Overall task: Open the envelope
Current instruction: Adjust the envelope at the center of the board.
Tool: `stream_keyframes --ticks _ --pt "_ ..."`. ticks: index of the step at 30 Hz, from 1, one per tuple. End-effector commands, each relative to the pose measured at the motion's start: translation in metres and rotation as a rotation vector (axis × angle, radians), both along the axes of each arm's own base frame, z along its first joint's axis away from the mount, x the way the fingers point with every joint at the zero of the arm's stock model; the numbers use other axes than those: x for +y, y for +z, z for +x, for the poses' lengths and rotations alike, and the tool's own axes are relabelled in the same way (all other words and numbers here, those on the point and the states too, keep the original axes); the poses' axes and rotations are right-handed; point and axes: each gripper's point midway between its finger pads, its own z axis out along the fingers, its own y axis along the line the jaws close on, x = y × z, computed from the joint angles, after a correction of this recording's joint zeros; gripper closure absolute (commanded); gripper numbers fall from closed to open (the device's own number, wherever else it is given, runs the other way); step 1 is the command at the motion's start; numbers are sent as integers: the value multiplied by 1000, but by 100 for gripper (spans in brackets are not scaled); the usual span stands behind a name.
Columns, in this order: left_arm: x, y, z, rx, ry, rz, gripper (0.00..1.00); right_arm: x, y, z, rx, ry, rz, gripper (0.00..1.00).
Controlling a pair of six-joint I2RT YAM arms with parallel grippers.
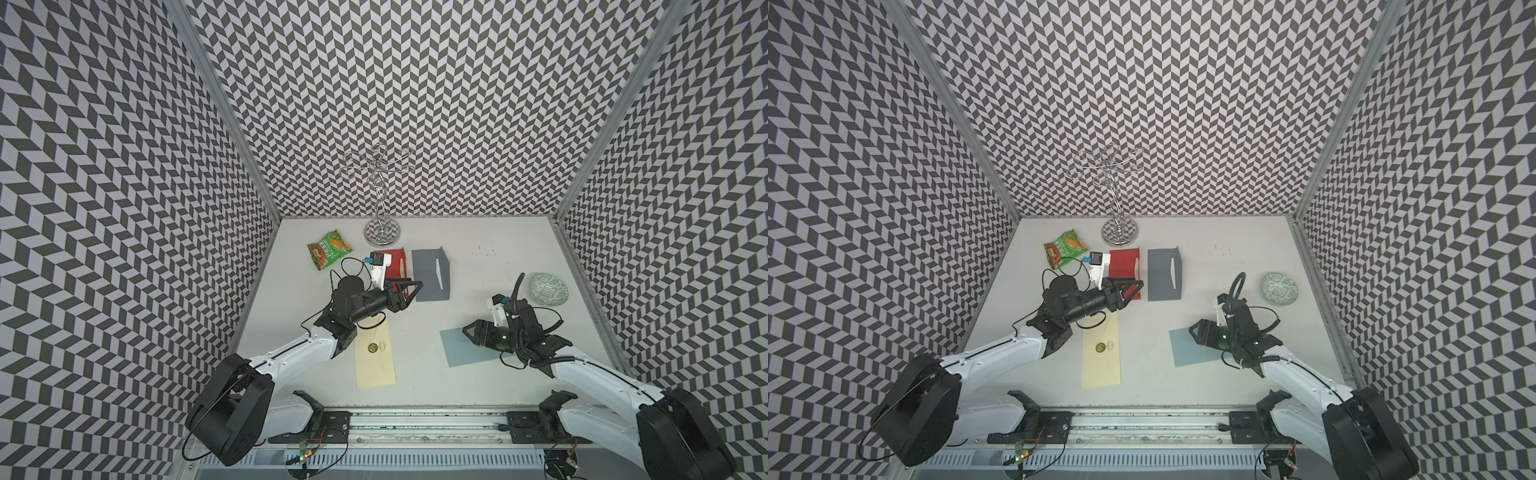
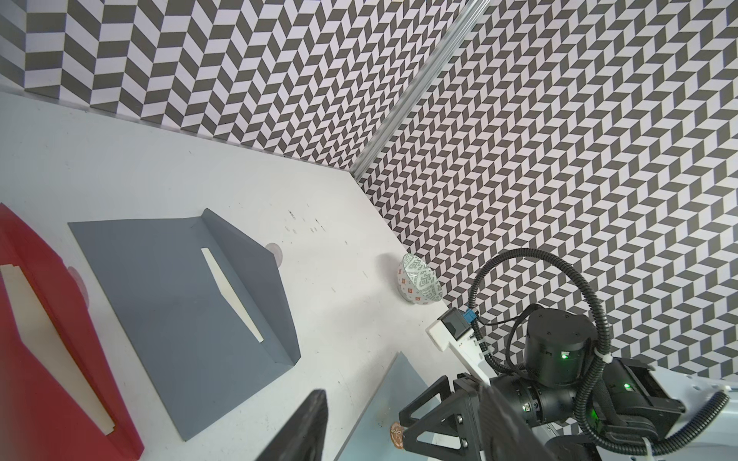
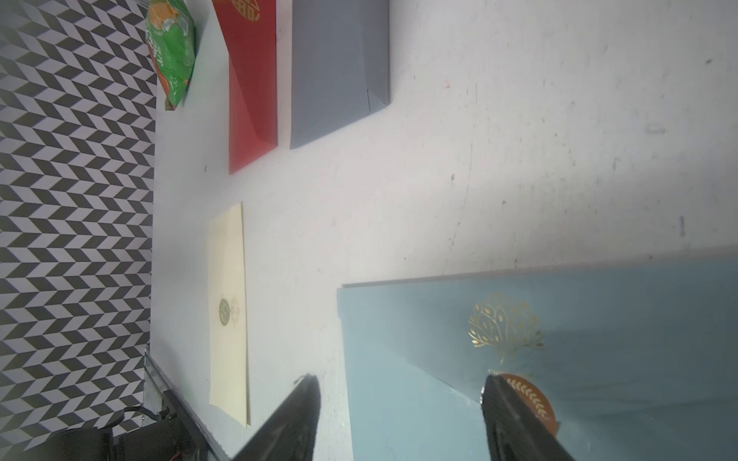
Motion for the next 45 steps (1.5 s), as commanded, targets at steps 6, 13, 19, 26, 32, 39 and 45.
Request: stream_keyframes --ticks 6,13,19,26,32,39,45 --pt "-2 4 -1 -27 -6 -5 37 24 -8 -14 22 116 57 35" --pt "4 5 -3 -31 22 -14 38 37 -31 -22 90 176 62 36" --pt "8 5 -4 -36 33 -5 37 53 -28 -16 80 219 99 36" --pt "0 0 -9 -18 -29 4 36 56 13 14 -87 198 75 37" --pt "-18 -20 -27 42 -111 36 36 -7 18 63 -163 -88 -45 37" --pt "-59 -79 -76 177 -307 159 36 -25 -9 78 -20 -44 -16 38" --pt "-96 -117 -113 250 -465 266 37 -20 -17 76 -1 -13 -3 38"
